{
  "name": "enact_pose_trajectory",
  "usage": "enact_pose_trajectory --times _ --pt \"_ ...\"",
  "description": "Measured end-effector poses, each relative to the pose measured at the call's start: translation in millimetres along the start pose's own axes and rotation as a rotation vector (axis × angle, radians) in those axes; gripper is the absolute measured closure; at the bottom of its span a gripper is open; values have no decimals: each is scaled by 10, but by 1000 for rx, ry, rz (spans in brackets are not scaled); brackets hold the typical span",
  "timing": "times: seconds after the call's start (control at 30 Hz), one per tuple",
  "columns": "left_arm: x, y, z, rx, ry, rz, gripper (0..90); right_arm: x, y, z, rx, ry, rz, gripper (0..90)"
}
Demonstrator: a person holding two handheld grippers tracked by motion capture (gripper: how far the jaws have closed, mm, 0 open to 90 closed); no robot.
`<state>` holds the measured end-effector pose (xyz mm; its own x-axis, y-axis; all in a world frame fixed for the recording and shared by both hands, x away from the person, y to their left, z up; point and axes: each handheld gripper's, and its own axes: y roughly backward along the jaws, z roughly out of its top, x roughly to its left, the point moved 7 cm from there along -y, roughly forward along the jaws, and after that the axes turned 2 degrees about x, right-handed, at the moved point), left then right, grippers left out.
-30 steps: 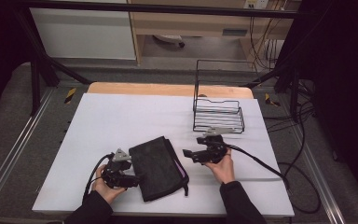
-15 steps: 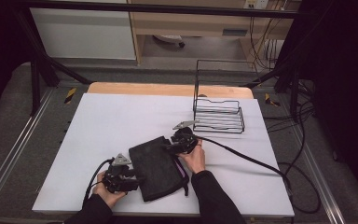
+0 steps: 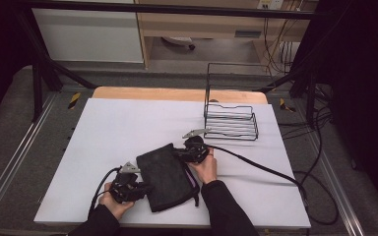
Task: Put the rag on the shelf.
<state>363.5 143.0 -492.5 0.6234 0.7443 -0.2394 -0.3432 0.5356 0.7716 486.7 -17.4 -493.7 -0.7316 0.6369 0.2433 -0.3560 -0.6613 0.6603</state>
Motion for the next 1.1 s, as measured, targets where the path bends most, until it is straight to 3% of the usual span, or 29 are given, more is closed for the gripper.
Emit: enact_pose_trajectory --times 0.2,0.63,0.83,0.97,1.1 --pt "-2 -6 56 2 -36 2 852 -13 90 -31 -21 -36 -38 779" --pt "43 -112 247 0 -85 4 866 -112 396 -200 -61 -130 -139 778" --pt "40 -151 292 -19 -94 3 858 -134 528 -294 -70 -159 -179 778" --pt "43 -153 289 -31 -97 -2 832 -133 553 -318 -72 -142 -197 763" --pt "73 -99 313 -57 -90 10 708 -202 514 -347 -80 -104 -217 630"
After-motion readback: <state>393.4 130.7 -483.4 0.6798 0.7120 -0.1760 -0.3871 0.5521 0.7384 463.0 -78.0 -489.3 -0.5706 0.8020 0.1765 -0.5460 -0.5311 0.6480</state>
